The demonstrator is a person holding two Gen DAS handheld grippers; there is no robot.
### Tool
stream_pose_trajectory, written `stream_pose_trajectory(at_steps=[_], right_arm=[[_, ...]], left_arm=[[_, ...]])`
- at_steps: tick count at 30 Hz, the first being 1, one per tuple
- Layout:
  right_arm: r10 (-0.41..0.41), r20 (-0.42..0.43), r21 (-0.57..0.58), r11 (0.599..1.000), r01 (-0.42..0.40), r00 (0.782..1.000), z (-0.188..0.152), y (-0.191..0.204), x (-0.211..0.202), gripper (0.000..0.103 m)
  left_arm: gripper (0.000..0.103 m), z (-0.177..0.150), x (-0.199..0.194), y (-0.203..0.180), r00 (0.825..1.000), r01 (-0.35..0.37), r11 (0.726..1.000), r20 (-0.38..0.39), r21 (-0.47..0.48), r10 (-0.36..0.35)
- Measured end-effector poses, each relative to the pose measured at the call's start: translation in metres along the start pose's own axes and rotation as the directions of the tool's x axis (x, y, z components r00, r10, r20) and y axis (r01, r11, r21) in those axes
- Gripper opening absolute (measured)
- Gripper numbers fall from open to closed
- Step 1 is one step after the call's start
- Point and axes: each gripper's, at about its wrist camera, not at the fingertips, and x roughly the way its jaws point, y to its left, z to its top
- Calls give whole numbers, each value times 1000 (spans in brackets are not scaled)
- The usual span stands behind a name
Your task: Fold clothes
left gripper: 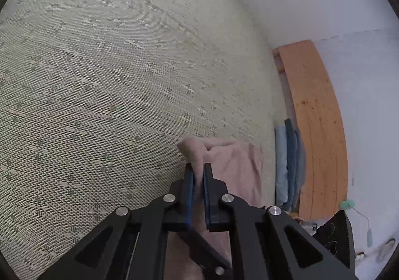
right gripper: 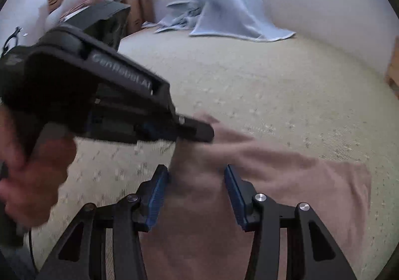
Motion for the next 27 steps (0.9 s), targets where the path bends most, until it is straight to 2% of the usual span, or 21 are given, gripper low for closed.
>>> stream_pose_trajectory(at_steps=[5,9,10,11,13,14,15,16,19,22,27], right_arm=[[-145,58,-20,989,147,988,1,28,1,51],[-294,66,-75,951,298,954,-2,43,12,51],[-314,71,-82,944,319,947,-3,44,15,49],[-326,77,-80,940,331,942,-3,43,16,37],[-300,74,-45,952,304,951,-4,35,14,22],[-282,70,-24,959,284,957,-5,30,13,18],[-263,69,-5,964,264,962,-6,25,12,17],[-245,73,13,970,244,967,-6,21,10,16],[-201,91,49,979,198,975,-6,10,3,15],[-169,105,59,985,163,980,-6,3,-2,15],[-141,110,56,989,135,984,-8,-4,-6,15]], left_arm=[[5,3,-9,0,999,29,1000,-19,12,-29],[5,0,-9,-5,999,39,999,-28,29,-38],[5,0,-9,-5,999,41,999,-26,25,-40],[5,0,-9,-4,999,36,999,-21,21,-36],[7,1,-10,2,999,44,999,-6,-12,-44],[9,3,-11,5,999,48,998,2,-28,-48],[18,4,-13,7,999,51,998,11,-42,-50],[32,5,-16,10,999,49,997,26,-52,-48],[41,10,-23,12,996,72,996,60,-56,-69],[44,12,-14,5,996,85,996,37,-19,-84],[44,17,7,-14,999,43,998,-9,41,-42]])
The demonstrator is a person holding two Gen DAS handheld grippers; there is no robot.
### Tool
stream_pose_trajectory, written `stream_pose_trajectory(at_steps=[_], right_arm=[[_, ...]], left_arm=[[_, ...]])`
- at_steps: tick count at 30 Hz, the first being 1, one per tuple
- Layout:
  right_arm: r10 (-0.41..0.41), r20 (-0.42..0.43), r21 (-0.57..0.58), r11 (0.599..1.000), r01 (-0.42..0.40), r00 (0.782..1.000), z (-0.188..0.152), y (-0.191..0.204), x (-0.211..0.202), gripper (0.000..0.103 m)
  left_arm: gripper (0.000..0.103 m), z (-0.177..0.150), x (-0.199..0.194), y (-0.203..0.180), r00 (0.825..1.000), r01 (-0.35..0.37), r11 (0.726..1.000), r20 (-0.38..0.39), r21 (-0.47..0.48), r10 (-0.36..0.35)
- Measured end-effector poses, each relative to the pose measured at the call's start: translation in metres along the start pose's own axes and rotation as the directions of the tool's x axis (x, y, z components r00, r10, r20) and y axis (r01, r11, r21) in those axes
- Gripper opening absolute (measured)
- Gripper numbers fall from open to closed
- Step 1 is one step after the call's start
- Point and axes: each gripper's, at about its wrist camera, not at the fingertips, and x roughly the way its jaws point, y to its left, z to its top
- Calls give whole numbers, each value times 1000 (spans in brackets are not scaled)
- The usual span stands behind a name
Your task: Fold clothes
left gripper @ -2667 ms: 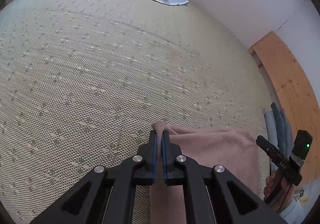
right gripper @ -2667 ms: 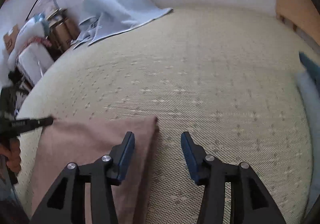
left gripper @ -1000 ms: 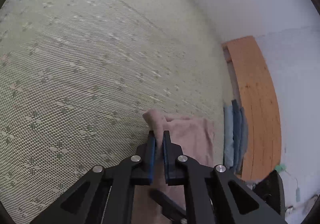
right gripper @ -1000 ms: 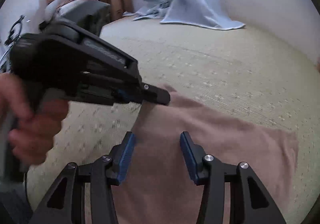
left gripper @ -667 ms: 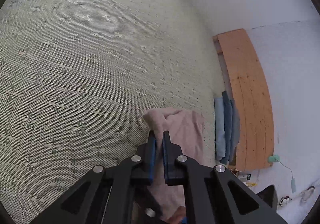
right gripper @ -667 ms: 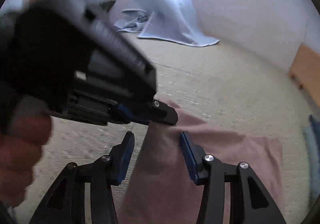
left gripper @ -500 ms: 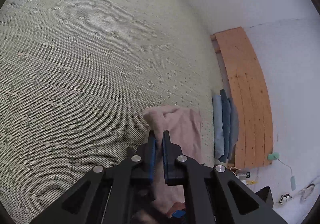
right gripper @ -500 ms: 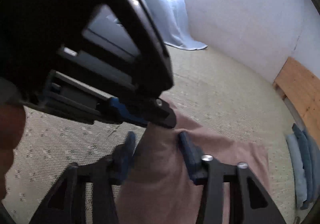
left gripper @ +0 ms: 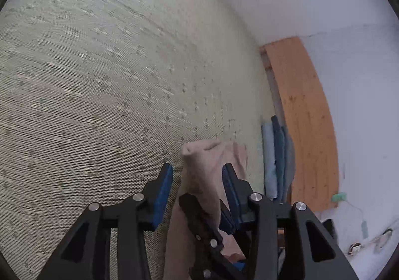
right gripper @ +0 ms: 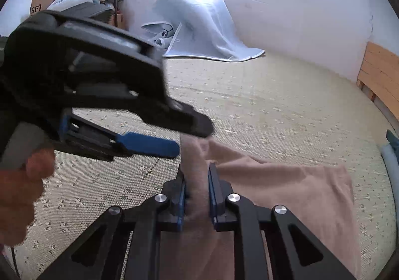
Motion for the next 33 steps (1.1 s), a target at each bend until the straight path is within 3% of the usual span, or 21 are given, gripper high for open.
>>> stream_pose_trajectory(at_steps=[5,7,8,9,11,13,14,18,20,23,27,33], right_arm=[[20,2,-5,1000,-20,1000,-1,-3,-7,16],[13,-4,-10,1000,-13,1000,-2,-3,-9,16],[-3,-9,-12,1000,3,1000,-3,-4,-10,17],[-13,-15,-11,1000,13,1000,-3,-4,-12,18],[-29,-31,-6,1000,29,999,-7,-4,-20,33],[-56,-35,-8,998,56,998,-14,3,-35,38],[-72,-37,-11,997,72,997,-19,8,-43,51],[-140,-60,-27,990,139,988,-42,32,-73,59],[-225,-43,-58,973,222,974,-53,49,-84,63],[-359,-31,-57,933,356,933,-63,65,-89,64],[-446,-7,-17,895,446,895,-61,73,-89,64],[-486,4,-72,871,485,874,-72,90,-77,64]], left_arm=[[43,-1,21,-8,999,-1,1000,-42,10,1],[27,-3,25,-14,999,-19,999,-35,29,20],[24,-3,26,-15,999,-18,999,-33,29,19],[11,-3,26,-16,999,-14,999,-33,29,15],[10,-2,26,-21,999,-23,999,-34,43,25],[9,-2,25,-26,999,-17,998,-41,56,19],[9,-2,23,-29,999,-13,998,-42,61,16],[8,0,9,-47,999,15,995,-50,102,-10],[8,-7,0,-62,998,32,990,-54,134,-24],[8,-21,-7,-89,997,49,981,-62,187,-38],[7,-32,-20,-112,997,66,966,-66,251,-51],[7,-20,-43,-113,990,136,955,-65,263,-123]])
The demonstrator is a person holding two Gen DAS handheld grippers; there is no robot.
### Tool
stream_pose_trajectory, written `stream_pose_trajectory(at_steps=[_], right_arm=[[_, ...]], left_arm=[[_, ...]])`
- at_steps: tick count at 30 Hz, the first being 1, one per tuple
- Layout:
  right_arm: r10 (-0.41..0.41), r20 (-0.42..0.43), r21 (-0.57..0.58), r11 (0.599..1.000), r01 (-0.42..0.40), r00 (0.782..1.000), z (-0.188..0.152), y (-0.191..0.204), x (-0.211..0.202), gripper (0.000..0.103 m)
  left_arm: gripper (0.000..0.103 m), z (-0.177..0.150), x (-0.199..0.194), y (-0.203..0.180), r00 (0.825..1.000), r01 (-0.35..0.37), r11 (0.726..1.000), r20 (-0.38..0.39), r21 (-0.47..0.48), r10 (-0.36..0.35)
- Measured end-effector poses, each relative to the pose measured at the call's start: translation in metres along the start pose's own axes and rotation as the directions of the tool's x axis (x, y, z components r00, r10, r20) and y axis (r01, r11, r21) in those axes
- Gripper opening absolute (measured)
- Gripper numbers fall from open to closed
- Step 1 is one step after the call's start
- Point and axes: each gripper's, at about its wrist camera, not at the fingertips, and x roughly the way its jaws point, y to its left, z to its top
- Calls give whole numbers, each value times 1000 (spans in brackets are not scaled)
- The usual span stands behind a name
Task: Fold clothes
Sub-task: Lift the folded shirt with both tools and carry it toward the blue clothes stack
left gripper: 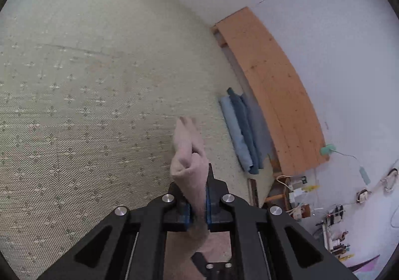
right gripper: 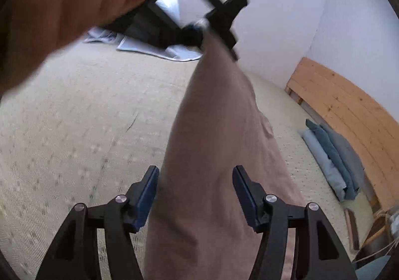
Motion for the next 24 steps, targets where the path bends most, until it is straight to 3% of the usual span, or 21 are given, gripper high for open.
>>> stream_pose_trajectory(at_steps=[7,13,18,21,24], right_arm=[[-114,-13,-258,960,107,993,-49,33,3,64],[-164,56,-377,910,173,985,-70,38,1,64],[-178,103,-434,877,205,979,-83,27,8,62],[-160,113,-459,867,195,981,-93,20,12,48],[-118,139,-493,853,172,983,-98,19,12,24]], left_arm=[[6,-5,-68,21,995,-10,997,97,-80,18],[6,-17,-119,63,964,-34,966,246,-255,99],[6,-30,-150,88,935,3,932,332,-363,126],[6,-35,-161,92,923,-5,923,353,-385,152],[6,-38,-163,96,917,-16,916,360,-401,173]])
